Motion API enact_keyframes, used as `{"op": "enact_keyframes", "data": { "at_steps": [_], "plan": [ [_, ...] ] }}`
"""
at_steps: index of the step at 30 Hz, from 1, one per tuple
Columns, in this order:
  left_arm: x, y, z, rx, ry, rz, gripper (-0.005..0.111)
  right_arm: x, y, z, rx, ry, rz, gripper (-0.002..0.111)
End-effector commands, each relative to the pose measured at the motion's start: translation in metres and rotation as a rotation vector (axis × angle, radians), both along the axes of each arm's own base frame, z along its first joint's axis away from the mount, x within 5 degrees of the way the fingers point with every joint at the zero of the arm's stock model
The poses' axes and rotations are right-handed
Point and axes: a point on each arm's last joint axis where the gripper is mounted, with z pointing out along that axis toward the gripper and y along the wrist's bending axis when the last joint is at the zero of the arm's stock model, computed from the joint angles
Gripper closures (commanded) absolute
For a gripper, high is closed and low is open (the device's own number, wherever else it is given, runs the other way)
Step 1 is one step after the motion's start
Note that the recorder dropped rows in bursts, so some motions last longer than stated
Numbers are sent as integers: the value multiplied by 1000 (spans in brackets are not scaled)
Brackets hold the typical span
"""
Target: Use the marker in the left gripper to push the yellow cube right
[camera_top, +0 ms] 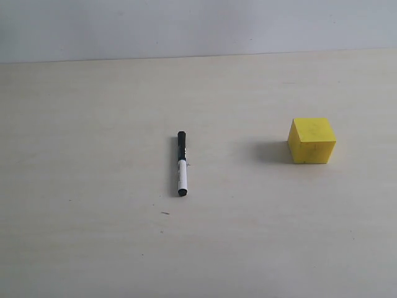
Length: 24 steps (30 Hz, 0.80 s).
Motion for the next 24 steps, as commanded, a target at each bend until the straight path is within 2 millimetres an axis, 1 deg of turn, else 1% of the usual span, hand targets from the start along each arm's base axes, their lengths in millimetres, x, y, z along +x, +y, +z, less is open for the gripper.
{"op": "enact_keyframes", "data": {
  "at_steps": [1, 14, 20, 24],
  "plan": [
    [-2, 0, -5, 14, 49, -2, 107, 0, -1, -1, -7, -4, -7, 108],
    [-2, 0, -5, 14, 46, -2, 107, 0, -1, -1, -8, -2, -7, 108],
    [-5, 1, -2, 0, -8, -2, 107, 0, -1, -1, -8, -2, -7, 108],
    [-5, 1, -2, 0, -8, -2, 107, 0, -1, -1, -8, -2, -7, 108]
  ]
}}
